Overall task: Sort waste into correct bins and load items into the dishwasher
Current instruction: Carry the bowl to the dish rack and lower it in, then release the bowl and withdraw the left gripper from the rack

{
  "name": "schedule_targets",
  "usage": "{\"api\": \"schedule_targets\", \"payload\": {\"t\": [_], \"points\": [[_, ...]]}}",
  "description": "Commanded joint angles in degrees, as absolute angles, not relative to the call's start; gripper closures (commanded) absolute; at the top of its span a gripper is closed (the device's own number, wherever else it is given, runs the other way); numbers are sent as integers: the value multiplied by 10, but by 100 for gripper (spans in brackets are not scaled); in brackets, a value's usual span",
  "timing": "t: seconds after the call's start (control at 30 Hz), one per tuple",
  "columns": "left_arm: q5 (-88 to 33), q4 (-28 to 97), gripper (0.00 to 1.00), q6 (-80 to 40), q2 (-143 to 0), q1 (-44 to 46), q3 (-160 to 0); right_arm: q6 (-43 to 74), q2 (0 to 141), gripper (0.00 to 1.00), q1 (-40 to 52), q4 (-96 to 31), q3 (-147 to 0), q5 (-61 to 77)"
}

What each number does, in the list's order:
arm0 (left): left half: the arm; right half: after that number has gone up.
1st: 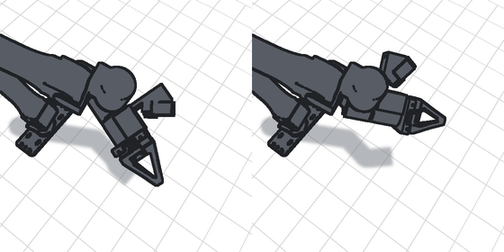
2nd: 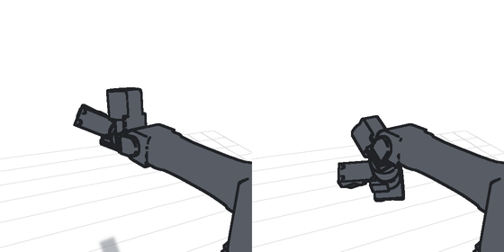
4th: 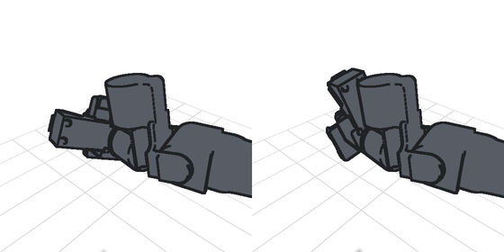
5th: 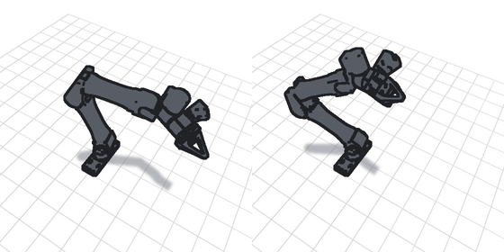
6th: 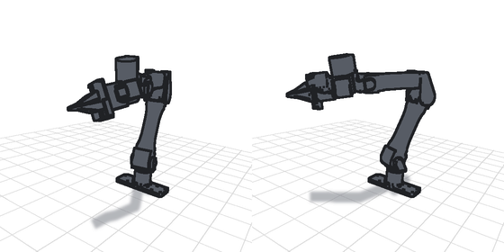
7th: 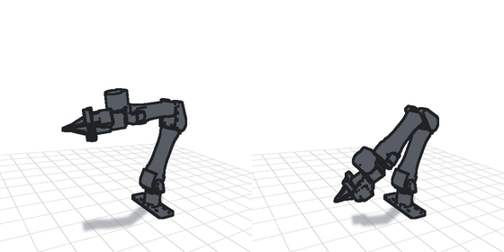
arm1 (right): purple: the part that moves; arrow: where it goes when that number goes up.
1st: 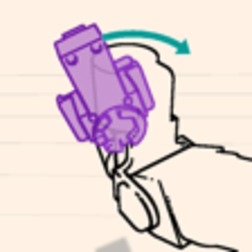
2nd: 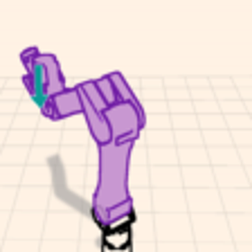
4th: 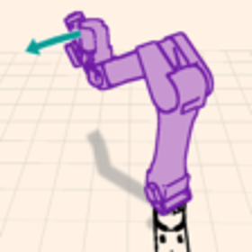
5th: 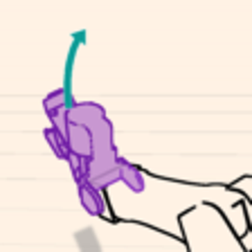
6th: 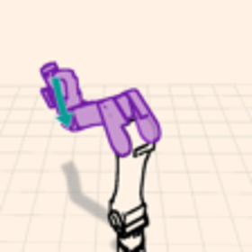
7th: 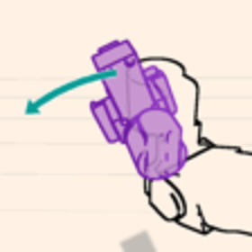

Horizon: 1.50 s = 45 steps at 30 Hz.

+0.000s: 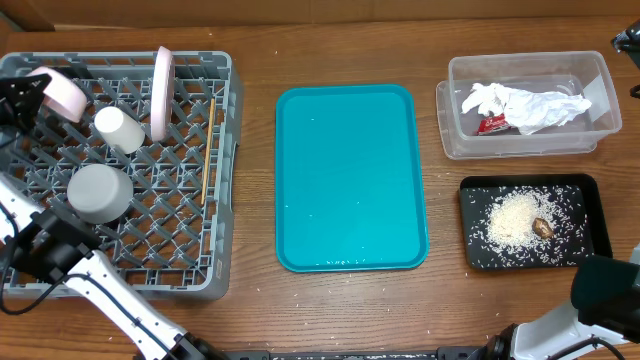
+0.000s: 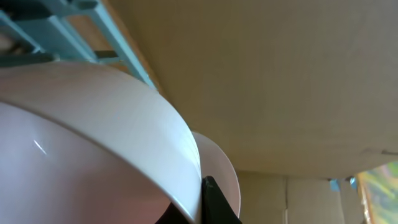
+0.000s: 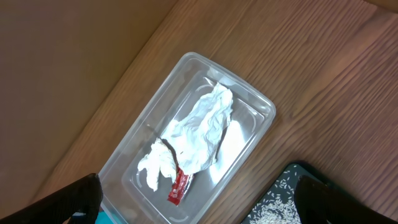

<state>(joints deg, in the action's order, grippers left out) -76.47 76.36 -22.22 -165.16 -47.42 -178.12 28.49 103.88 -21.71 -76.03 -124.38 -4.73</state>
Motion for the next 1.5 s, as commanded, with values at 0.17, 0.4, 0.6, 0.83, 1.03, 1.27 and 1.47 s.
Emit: {"api": "schedule_targets", "payload": {"t": [0.17, 0.4, 0.6, 0.83, 1.03, 1.27, 1.47], "points": [[-714, 812, 63, -188, -1656, -489, -1781, 286, 1029, 0, -218, -758, -1246, -48], [-713, 823, 0, -188, -1652, -499, -1783, 286, 1029, 0, -218, -758, -1246, -48], [-652, 862, 0, -185, -1643, -513, -1801, 286, 1029, 0, -218, -758, -1246, -48], [-461, 924, 0, -180, -1596, -532, -1801, 286, 1029, 0, -218, -758, -1246, -48], [-333, 951, 3, -182, -1539, -541, -1801, 286, 1029, 0, -218, -758, -1246, -48], [-353, 941, 96, -178, -1489, -502, -1801, 286, 1029, 0, -218, -758, -1246, -48], [-222, 904, 96, -170, -1489, -406, -1800, 286, 1029, 0, -218, -758, -1246, -48]]}}
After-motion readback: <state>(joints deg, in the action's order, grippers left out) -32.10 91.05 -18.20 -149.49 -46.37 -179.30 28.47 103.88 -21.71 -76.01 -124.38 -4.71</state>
